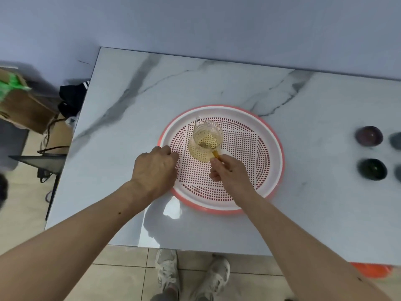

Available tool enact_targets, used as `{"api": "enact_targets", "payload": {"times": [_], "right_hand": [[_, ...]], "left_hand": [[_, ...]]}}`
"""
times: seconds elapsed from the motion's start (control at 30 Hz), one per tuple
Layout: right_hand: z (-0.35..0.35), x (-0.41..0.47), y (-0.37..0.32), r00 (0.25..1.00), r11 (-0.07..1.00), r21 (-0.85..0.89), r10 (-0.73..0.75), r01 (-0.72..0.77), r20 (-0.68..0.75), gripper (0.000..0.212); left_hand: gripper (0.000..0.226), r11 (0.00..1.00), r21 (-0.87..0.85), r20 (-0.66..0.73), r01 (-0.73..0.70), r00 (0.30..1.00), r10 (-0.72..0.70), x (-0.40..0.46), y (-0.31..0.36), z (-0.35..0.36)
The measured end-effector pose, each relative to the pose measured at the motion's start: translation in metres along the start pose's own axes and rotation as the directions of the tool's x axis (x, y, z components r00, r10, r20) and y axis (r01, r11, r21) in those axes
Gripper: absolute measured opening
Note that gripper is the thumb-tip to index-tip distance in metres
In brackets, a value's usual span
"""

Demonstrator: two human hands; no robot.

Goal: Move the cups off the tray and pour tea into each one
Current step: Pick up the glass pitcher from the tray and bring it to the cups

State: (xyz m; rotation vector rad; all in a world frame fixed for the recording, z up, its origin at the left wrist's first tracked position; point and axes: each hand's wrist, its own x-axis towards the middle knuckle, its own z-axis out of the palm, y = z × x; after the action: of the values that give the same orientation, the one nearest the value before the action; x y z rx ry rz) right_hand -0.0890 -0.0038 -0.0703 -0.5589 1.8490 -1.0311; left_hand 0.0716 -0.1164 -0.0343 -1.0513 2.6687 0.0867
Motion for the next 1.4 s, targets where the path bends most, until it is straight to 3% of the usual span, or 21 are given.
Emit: {"api": "enact_targets", "payload": {"times": [0.37,0.83,1.4], "right_hand": [[-0.091,-0.032,-0.016,0.992,0.995,0.028,-0.098,0.101,-0.080,0.018],[-0.338,-0.063,0.001,0.967,0.982,0.025,-0.181,0.188,-0.177,0.020],[-0.532,-0.039,0.034,0.923,0.985,0.053,-0.135,0.165,-0.361,0.019]], "left_hand": [[0.028,0.998,0.008,-0.029,-0.070,0.997,0.070,0.022,0.057,-0.052],[0.027,0.990,-0.032,-0.041,-0.139,0.990,0.138,0.075,0.274,-0.107],[0.030,0.968,0.005,-0.070,-0.252,0.965,0.251,0.192,0.450,-0.134]]}}
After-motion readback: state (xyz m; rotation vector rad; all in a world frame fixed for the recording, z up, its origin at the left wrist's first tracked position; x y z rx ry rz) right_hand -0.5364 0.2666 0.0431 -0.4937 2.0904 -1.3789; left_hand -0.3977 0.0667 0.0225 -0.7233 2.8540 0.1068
